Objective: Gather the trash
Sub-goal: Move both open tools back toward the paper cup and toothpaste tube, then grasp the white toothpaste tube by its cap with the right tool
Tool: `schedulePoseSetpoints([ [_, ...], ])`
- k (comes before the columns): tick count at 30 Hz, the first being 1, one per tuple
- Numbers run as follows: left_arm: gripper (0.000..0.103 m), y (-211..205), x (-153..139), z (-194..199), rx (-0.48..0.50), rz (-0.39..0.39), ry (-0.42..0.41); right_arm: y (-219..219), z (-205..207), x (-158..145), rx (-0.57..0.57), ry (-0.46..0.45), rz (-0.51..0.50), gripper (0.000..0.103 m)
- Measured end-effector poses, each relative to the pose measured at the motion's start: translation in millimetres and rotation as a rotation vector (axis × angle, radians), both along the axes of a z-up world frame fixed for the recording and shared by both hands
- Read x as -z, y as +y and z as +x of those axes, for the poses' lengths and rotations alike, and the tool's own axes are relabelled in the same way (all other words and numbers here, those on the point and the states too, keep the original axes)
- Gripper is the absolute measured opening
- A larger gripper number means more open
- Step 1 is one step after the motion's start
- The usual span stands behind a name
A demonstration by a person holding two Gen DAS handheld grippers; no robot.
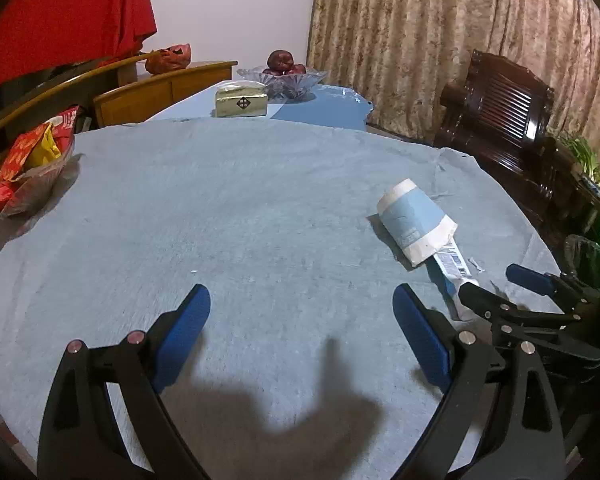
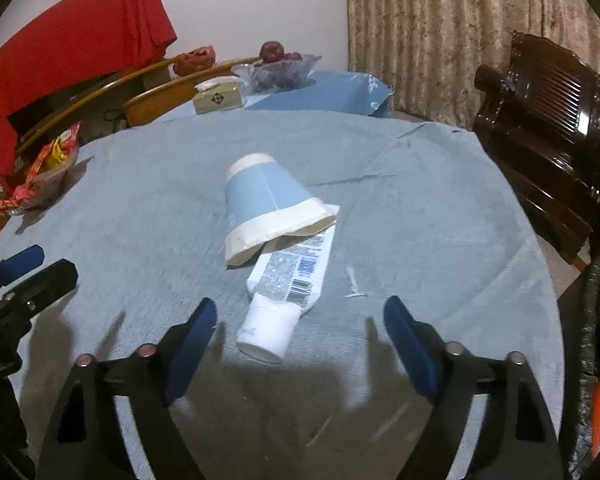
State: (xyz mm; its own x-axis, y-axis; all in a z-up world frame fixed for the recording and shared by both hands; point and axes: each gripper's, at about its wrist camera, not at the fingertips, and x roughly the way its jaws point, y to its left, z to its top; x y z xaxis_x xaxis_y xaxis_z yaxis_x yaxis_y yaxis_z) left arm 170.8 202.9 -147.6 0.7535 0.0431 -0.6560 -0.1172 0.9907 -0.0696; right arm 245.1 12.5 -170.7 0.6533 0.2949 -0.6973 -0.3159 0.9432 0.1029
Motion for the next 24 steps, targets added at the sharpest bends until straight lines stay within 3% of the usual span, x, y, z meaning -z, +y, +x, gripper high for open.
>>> schedulePoseSetpoints([
  [14,0.090,10.0,11.1,6.1,-0.017,-0.023,0.018,12.1,13.8,14.8,-0.005,0.075,-0.022,0.061],
  [17,0.090,9.8,11.3,6.4,-0.016,-0.024,0.017,11.8,13.6,14.5,0.004,0.076,-0.023,0.054],
  [21,0.090,6.9,11.0,7.4,-0.014,-0.027,0.017,7.8,13.4,13.7,0.010,0.076,-0.019,0.035],
  [24,0.090,2.1,9.8,7.8,-0.009,-0.025,0.017,3.1,14.0,13.5,0.003,0.084,-0.003,0.030],
])
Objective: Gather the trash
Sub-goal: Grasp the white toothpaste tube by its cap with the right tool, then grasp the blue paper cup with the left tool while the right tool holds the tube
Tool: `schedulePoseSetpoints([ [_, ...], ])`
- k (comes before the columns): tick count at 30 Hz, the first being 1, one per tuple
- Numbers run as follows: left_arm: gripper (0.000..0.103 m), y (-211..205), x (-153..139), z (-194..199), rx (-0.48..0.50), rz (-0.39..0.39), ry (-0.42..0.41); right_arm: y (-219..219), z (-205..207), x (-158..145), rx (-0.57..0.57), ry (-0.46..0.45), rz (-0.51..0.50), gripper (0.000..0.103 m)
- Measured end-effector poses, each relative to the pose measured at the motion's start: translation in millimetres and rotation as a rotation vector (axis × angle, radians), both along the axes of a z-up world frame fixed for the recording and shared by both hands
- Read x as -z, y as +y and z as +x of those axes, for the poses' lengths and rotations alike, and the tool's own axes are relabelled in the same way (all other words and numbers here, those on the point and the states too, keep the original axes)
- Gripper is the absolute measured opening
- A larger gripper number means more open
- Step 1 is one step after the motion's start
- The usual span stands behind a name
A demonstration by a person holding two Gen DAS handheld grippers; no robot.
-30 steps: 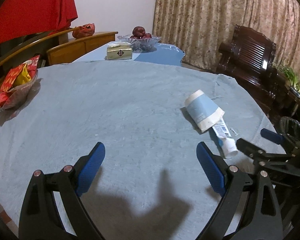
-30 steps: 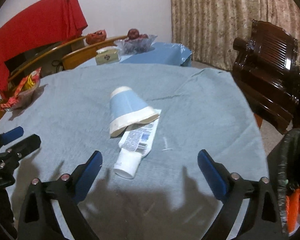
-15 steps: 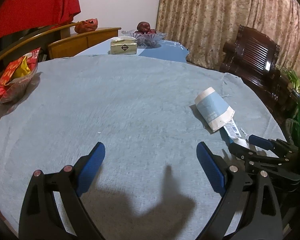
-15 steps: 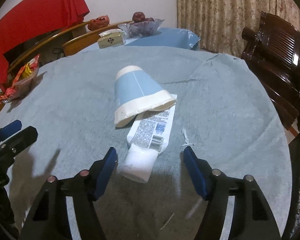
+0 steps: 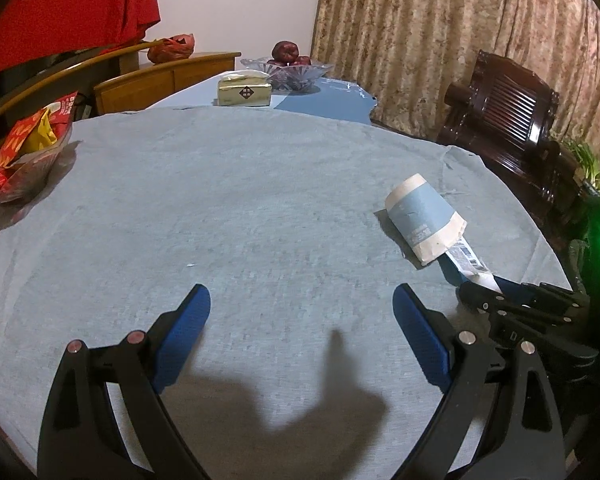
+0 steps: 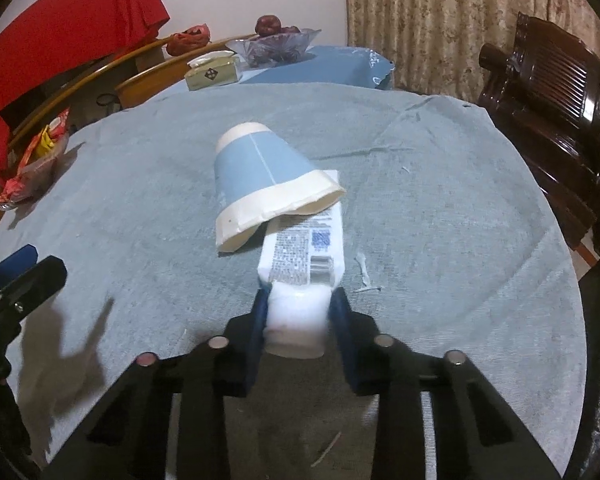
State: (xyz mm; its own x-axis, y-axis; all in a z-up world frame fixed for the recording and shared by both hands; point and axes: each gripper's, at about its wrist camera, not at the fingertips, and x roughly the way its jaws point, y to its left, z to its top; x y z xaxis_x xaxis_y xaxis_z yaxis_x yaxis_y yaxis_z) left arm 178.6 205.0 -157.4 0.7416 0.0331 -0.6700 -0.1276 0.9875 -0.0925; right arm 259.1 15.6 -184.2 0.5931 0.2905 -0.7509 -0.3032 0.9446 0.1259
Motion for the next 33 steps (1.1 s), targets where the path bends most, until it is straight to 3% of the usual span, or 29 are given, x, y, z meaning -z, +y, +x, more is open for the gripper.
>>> schedulePoseSetpoints([
  [16,0.090,-38.2,-5.5,15.6,0.073,-0.007,-0.005,-58.9,8.0,-7.7,0.111,-0.010,0.011,0.029],
  [25,0.090,-63.9,-2.0,56.2,0.120,-0.013,-0.001,-75.9,34.1,-11.9,0.126,-0.037,-0.005,0.029],
  [33,0.081,-71.8,10.4,101.4,0.128,-0.069,0.045,-81.5,53.5,-12.2,0.121,-0.045,-0.006,0.029],
])
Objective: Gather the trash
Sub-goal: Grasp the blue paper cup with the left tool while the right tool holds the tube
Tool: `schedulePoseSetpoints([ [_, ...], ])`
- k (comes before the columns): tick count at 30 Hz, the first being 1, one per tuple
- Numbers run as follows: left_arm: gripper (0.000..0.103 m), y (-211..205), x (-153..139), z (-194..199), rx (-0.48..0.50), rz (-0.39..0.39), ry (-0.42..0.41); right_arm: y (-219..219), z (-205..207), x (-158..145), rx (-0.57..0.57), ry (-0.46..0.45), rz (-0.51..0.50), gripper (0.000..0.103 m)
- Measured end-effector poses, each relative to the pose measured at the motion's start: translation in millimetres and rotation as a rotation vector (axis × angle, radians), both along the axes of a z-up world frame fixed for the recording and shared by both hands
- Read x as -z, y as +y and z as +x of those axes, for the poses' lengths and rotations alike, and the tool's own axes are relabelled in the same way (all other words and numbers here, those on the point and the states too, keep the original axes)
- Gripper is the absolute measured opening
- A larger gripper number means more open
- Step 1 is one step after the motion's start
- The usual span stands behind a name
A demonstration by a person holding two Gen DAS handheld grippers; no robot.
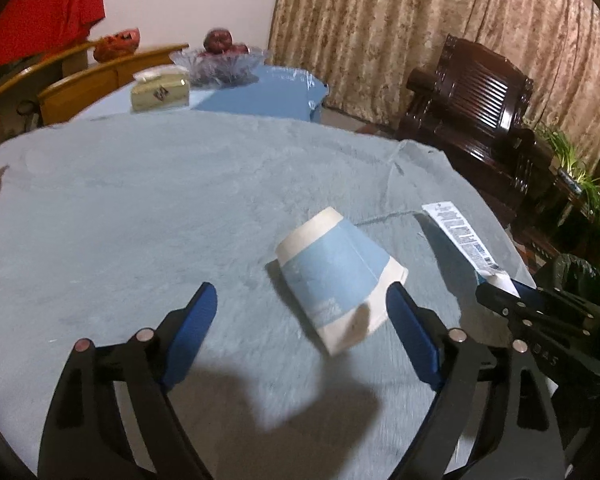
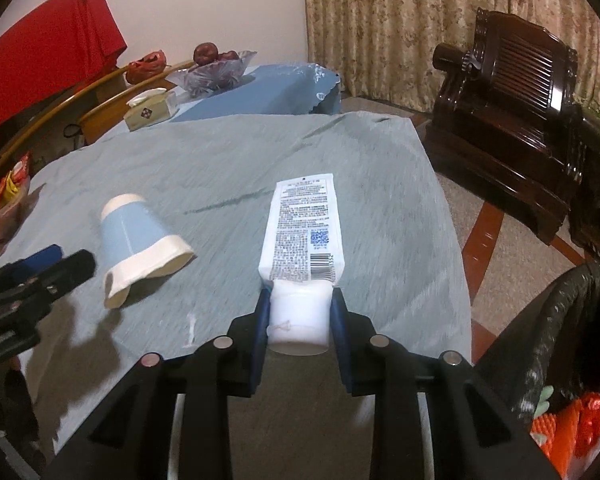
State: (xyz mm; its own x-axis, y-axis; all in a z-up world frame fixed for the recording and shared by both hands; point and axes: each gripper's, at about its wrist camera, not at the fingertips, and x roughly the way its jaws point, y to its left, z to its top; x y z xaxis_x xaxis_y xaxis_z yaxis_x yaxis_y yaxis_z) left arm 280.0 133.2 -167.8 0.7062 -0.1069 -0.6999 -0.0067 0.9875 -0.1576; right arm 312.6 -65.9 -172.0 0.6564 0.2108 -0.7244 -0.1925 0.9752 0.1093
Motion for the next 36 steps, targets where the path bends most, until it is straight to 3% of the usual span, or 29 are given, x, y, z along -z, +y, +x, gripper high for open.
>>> schedulePoseSetpoints([
  [7,0.079,-5.2,14.3,24.3,0.002,-0.055,0.054,-4.4,3.4,3.4,-0.001,0.009,0.014,0.029],
  [15,0.054,-17.0,21.0,29.6,0.027,-0.110,0.075,-7.6,3.7,2.7,-0.007,0.009,0.031,0.029],
  [21,0.040,-21.1,8.7,19.2,0.011,-0.067,0.029,-7.7,-0.4,-4.1,-0.019,-0.014,0.020,0.029],
  [36,0.033,-22.9,-23.2,-16.8,-0.011,0.022,-0.047,-8.2,-22.1,-24.2,-0.044,-0.042,0.052,0.029],
])
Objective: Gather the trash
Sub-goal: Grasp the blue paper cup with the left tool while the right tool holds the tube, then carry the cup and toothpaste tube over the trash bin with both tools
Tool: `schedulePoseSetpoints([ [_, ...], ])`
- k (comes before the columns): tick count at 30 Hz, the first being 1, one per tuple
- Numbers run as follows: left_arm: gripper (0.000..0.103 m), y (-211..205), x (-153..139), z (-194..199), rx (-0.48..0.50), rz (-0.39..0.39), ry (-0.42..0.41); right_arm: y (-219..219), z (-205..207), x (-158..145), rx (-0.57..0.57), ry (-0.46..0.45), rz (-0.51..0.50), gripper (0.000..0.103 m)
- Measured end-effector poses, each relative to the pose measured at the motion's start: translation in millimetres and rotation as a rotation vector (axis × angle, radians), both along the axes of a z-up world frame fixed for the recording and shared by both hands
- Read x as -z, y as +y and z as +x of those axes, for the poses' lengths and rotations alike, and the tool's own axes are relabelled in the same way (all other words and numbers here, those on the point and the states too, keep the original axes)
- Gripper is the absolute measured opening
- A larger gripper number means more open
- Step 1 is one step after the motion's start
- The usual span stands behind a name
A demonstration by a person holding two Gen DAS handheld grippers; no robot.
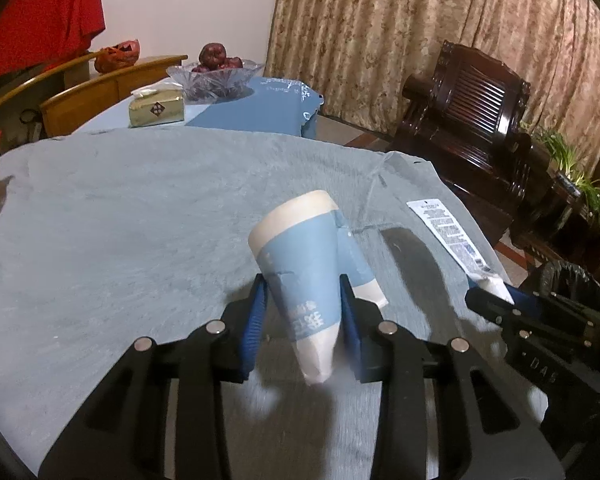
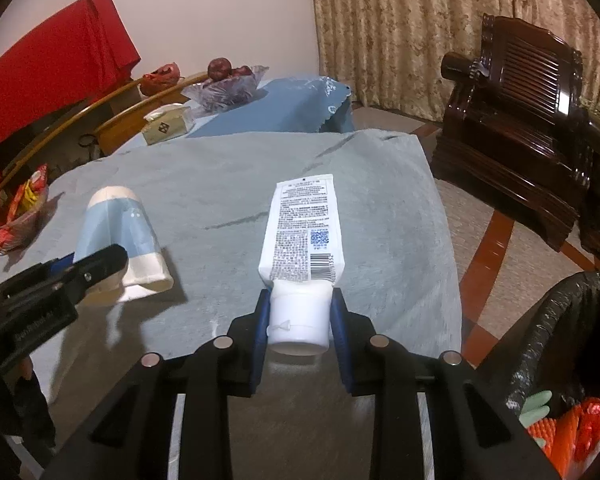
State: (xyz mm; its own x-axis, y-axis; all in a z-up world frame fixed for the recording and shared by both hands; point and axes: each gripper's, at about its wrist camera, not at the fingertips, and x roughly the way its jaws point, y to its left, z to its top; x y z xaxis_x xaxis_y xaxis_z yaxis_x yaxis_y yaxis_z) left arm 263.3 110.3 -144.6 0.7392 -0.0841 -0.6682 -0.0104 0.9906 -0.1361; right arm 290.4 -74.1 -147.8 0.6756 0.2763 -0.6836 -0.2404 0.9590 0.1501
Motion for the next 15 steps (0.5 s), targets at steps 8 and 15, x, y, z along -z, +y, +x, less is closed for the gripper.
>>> schedulePoseSetpoints([
  [8,0.029,-0.3,-12.9,-22.6,-0.007,-0.003,-0.018,1.8,-22.8,-18.6,-0.027,-0.023,0.008,0.029],
  [15,0.028,-7.3,-28.0,-47.1,0.007,-0.005,-0.040,-1.5,-48.6,-34.6,-0.039,-0.045,0.008,0.029],
])
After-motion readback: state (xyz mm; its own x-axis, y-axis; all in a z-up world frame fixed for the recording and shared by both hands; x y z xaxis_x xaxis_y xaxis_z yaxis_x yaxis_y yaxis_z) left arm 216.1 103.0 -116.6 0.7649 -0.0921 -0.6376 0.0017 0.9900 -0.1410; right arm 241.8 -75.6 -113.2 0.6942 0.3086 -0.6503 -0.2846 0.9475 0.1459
